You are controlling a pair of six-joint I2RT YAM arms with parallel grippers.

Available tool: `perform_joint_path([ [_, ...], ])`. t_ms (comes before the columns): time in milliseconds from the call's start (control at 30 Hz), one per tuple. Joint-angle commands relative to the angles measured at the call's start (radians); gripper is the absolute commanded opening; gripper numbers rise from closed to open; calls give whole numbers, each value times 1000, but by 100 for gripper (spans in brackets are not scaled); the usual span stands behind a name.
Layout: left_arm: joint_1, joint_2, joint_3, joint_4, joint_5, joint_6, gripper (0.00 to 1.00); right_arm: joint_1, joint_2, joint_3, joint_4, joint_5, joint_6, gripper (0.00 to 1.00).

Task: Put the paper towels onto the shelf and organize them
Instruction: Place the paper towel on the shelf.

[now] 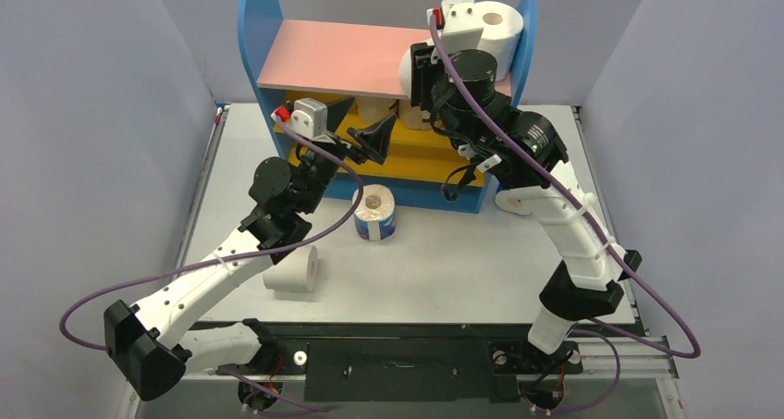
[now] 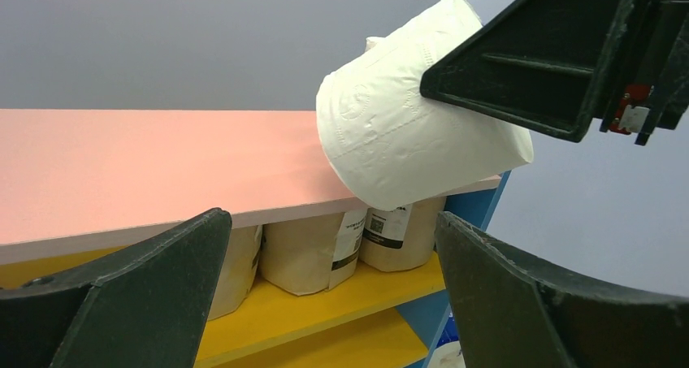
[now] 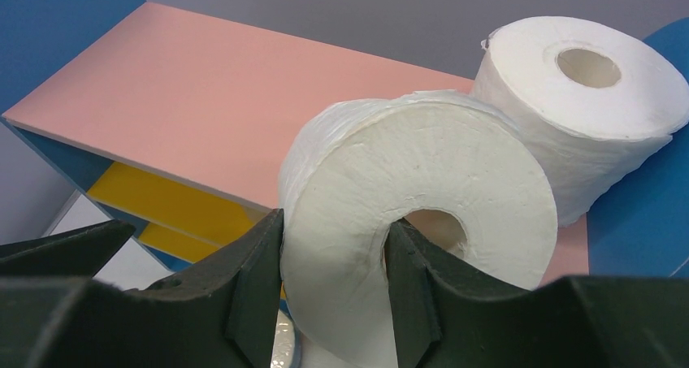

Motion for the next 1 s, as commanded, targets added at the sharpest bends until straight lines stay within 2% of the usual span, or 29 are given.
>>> perform_joint_path([
  [0, 6, 30, 66, 68, 31, 12, 96, -18, 1, 53, 79, -22, 8, 30],
  [533, 11, 182, 162, 161, 107, 106, 96, -42, 32, 65, 86, -41, 41, 34],
  [967, 12, 186, 103, 198, 177, 344, 96, -43, 25, 54, 84, -34, 70, 37],
])
